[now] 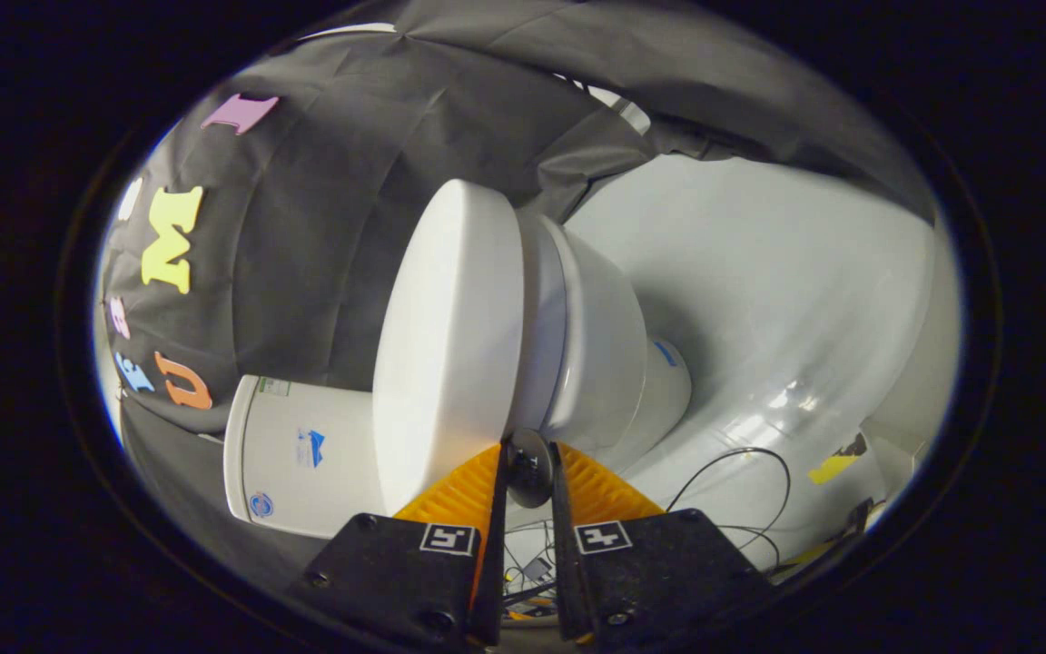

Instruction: Open the toilet lid.

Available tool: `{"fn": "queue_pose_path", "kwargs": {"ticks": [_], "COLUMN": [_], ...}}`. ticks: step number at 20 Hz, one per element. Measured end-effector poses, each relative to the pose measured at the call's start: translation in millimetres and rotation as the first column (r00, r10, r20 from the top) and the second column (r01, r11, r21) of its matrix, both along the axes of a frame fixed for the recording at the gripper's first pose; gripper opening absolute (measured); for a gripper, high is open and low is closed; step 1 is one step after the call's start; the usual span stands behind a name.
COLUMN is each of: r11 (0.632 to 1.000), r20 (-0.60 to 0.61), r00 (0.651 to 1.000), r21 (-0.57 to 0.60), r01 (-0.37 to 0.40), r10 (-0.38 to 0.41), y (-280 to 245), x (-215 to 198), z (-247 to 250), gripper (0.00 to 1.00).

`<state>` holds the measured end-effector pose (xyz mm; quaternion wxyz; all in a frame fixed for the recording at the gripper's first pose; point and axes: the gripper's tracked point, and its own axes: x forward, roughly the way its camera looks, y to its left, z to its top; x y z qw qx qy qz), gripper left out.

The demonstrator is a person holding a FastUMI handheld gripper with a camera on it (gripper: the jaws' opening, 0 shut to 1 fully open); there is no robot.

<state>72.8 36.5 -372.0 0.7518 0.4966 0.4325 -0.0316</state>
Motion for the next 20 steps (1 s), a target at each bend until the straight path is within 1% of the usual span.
{"fn": "queue_pose_path", "kwargs": {"ticks": [2,8,12,16,20], "r11": [1.0,0.999,1.0,0.999,1.0], "r20": [-0.006,-0.029,0.004,0.043,0.041], "r00": [1.0,0.999,1.0,0.999,0.999], "r21": [-0.005,0.014,0.011,0.021,0.001], "r01": [0.015,0.031,0.026,0.028,0.024], "r10": [-0.015,-0.03,-0.026,-0.029,-0.024], "y": [0.5,3.7,5.4,7.0,8.7], "x": [1.1,1.6,3.1,5.4,6.3], "z": [3.1,13.9,31.3,46.2,50.7], "gripper": [0.19,0.11,0.08,0.08,0.08]}}
